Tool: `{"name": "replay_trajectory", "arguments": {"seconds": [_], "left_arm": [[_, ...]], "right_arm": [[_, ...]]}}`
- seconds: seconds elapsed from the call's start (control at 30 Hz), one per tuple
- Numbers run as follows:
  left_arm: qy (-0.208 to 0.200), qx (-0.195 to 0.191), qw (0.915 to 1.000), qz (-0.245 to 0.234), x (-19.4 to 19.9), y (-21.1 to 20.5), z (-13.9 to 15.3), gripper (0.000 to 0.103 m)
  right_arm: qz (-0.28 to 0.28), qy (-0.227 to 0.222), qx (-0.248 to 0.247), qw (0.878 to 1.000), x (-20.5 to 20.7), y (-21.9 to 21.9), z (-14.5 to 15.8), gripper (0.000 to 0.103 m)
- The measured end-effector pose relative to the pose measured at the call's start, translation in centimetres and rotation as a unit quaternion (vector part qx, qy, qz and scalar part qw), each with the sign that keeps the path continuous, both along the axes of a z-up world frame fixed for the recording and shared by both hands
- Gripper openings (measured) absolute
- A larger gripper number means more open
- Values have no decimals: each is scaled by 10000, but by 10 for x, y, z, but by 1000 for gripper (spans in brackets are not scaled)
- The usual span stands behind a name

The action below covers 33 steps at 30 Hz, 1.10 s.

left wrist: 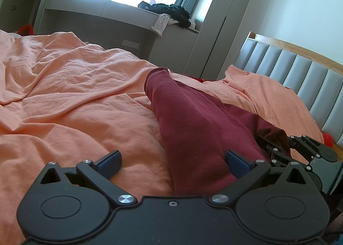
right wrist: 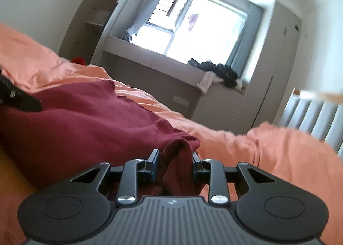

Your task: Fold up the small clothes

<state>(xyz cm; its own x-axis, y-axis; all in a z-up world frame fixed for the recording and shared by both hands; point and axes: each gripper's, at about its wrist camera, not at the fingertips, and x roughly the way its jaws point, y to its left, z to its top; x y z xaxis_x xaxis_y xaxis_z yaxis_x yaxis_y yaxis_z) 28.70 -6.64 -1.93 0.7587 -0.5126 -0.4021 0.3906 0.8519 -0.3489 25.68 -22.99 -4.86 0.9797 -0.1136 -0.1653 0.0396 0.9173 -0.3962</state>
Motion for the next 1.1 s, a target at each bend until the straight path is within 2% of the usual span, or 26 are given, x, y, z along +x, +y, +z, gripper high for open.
{"name": "replay_trajectory", "arguments": {"seconds": [0.07,0.13,0.17,0.2,0.23,0.27,0.33,0.43,0.5,0.53,0.6,0.67,0.73,0.83,0.9,0.97,1.03,1.1], "left_arm": [[1,-3,10000,0,0,0,0,102],[-2,1,10000,-1,0,0,0,102],[-4,2,10000,-2,0,0,0,102],[-6,4,10000,-3,0,0,0,102],[-8,7,10000,-1,0,1,0,102],[-11,8,10000,-1,0,1,0,102],[-13,13,10000,7,0,1,-1,102],[-20,18,10000,14,-1,1,-1,102],[-16,15,10000,10,-1,1,-1,102],[-14,14,10000,7,-1,1,-1,102],[-13,10,10000,-1,0,1,-1,102],[-10,11,10000,-14,0,1,-1,102],[0,24,10000,-32,0,1,0,102],[11,36,10000,-41,1,3,0,102],[10,34,10000,-32,1,3,0,102],[18,34,10000,-28,2,3,0,102],[28,44,10000,-24,2,3,1,102],[26,66,10000,-5,2,2,1,103]], "right_arm": [[34,-8,-93,10000,1,3,-2,33],[80,55,96,9999,-1,-1,1,36],[116,102,288,9995,0,-6,4,39],[170,161,575,9981,0,-14,8,47],[246,221,947,9950,-1,-25,12,56],[334,280,1400,9892,-2,-37,16,60],[479,374,2369,9696,-1,-63,22,76],[391,388,3644,9296,7,-99,25,82],[130,472,4253,9037,19,-120,22,83],[12,532,4394,8967,22,-127,20,83],[-302,753,4475,8906,34,-135,16,83],[-541,1086,4314,8939,41,-138,10,84],[-578,1431,4064,9006,43,-136,4,86],[-446,1632,3674,9145,38,-131,3,92],[-355,1632,3259,9305,28,-127,8,96],[-277,1482,3187,9358,24,-127,14,100],[-49,1160,3623,9248,21,-136,19,103],[235,1015,4226,9003,27,-145,18,103]]}}
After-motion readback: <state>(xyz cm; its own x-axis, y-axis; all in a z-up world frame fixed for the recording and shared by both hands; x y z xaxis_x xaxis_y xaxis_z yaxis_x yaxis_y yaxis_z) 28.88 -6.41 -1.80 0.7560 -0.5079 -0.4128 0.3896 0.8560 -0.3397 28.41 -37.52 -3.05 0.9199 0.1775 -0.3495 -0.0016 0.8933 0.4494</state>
